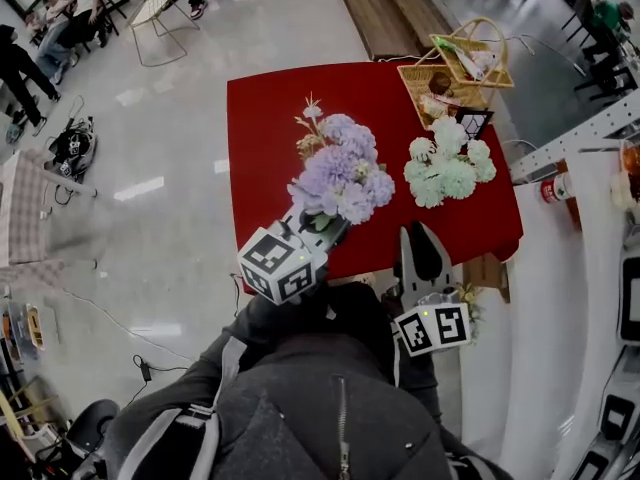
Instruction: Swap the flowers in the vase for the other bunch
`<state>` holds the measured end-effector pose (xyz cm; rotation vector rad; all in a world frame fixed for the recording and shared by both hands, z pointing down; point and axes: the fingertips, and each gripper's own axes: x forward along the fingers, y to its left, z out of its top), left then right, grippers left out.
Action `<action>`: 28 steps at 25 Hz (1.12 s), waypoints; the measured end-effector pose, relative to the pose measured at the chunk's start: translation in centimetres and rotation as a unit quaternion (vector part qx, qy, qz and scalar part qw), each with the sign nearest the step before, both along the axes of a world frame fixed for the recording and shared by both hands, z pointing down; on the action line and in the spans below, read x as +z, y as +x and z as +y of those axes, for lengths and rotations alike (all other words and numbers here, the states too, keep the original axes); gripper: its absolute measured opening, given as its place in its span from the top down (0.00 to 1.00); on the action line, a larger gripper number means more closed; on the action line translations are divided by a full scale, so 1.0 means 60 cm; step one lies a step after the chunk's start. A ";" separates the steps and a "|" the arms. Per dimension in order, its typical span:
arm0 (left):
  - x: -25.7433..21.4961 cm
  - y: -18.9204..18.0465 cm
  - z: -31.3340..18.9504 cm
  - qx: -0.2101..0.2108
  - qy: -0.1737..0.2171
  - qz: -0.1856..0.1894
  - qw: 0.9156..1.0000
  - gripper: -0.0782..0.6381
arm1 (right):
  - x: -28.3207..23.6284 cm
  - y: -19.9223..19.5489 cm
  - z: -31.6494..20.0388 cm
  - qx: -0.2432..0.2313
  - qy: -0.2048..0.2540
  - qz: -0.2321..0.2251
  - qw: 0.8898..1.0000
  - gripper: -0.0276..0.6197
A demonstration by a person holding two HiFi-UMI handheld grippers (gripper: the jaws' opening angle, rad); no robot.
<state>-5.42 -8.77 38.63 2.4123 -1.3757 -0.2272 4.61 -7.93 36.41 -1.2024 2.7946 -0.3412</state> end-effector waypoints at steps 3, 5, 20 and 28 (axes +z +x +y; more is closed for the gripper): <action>-0.013 0.001 0.014 0.007 0.014 -0.015 1.000 0.81 | -0.020 -0.006 0.006 0.014 0.003 0.019 1.000 0.90; -0.023 0.000 0.023 0.008 0.024 -0.023 0.999 0.81 | -0.043 -0.010 0.010 0.016 0.008 0.007 1.000 0.91; -0.036 0.001 0.035 0.005 0.036 -0.037 0.999 0.81 | -0.060 0.002 0.009 0.067 0.002 -0.012 0.998 0.94; -0.030 0.008 0.039 0.010 0.036 -0.038 0.999 0.81 | -0.050 0.003 0.011 0.061 -0.008 -0.017 0.998 0.94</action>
